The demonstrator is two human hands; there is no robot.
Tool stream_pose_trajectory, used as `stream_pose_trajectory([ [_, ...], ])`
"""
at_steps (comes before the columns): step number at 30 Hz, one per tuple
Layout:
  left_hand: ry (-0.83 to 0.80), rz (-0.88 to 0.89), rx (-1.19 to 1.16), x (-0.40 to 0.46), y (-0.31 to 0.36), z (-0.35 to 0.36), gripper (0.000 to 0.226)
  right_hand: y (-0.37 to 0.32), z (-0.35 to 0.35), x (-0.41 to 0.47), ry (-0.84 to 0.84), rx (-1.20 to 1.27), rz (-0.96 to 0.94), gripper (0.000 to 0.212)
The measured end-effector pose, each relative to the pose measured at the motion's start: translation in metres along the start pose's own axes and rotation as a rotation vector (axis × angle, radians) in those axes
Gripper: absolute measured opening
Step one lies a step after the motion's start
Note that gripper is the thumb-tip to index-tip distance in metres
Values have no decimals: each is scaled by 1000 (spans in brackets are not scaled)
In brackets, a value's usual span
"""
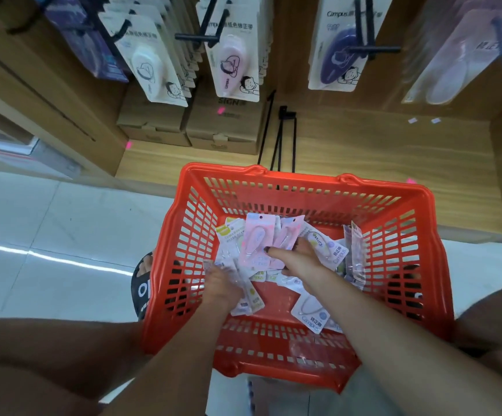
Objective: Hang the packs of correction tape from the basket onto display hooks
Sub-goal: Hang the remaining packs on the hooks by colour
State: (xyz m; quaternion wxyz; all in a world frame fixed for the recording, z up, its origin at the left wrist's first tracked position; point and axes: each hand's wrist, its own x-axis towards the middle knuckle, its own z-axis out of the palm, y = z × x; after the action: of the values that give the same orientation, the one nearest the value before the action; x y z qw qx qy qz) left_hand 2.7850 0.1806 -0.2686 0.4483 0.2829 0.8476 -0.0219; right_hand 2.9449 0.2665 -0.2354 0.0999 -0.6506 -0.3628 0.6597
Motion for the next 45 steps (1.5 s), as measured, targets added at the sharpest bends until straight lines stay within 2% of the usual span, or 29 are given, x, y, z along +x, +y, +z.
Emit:
stream_pose_trajectory([
  [4,-14,32,42,0,-10,-4,42,1,12,7,-34,13,55,38],
  [6,27,58,41,-2,-12,-5,34,4,15,12,-28,55,99,50],
  [8,85,65,67,-5,-13,-5,42,5,17,17,-15,104,144,60],
  [11,176,57,153,-13,-10,-6,67,4,22,21,-47,144,163,37],
  [15,348,63,349,-24,-9,-1,68,4,32,27,12,136,182,32],
  [17,308,52,332,-28,-8,6,79,5,35,29,56,119,195,29],
  [19,224,20,195,-31,-4,12,85,7,36,33,63,101,183,38],
  [22,193,-69,-22,-26,3,10,83,8,40,33,44,60,140,49],
  [25,181,-98,-121,-21,1,5,73,4,45,30,19,41,124,39],
  [27,149,-111,-216,-19,-3,3,74,4,47,32,13,90,114,39],
  [30,109,-129,-204,-16,-7,-2,78,4,46,34,-10,165,136,50],
  [34,63,-179,-236,-8,-13,-8,74,-4,45,27,-52,204,151,32],
  [37,17,-187,-276,-5,-13,-9,70,-4,46,27,-58,176,118,35],
  [40,-75,-212,-417,-5,-10,-7,72,-1,48,33,-31,125,90,43],
  [43,-134,-226,-542,-2,-10,3,80,-3,49,34,-32,101,73,32],
  [45,-163,-201,-596,2,-10,7,66,-2,44,35,-9,134,68,27],
])
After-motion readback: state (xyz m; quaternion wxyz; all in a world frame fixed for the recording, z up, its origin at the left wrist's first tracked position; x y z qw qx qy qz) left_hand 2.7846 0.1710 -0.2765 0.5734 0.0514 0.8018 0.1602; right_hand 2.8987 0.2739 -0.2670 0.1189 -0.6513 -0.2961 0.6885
